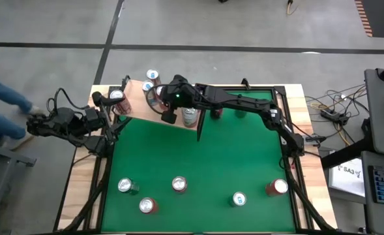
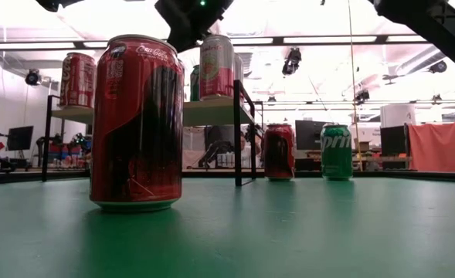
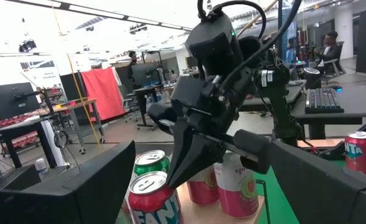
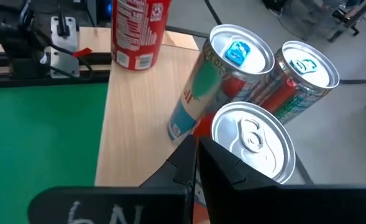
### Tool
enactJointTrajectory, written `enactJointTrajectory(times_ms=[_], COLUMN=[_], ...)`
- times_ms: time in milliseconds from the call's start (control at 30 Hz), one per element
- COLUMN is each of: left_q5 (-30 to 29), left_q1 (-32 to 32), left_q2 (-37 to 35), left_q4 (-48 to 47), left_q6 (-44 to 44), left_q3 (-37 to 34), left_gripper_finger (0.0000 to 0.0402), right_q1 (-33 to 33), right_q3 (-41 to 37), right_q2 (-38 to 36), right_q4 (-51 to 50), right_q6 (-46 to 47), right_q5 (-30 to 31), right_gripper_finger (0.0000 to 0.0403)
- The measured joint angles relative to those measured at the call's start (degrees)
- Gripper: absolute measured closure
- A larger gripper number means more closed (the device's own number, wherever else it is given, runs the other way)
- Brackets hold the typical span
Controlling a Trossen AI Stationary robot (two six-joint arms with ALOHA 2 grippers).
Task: Place canned beverage on shelf
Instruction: Put the red soda can on the shelf
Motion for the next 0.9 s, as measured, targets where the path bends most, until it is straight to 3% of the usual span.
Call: enactJointTrajectory(times_ms=[900], left_q5=[-0.01], left_q1=[0.0], left_q2=[0.0], left_q4=[0.0], left_q6=[0.0], left_q3=[0.0], left_gripper_finger=[0.0047], right_q1=[-1.73], right_q3=[0.0], right_q2=[0.69], right_q4=[3.54], right_q6=[0.31], right_q5=[0.15], right_gripper_finger=[0.0394])
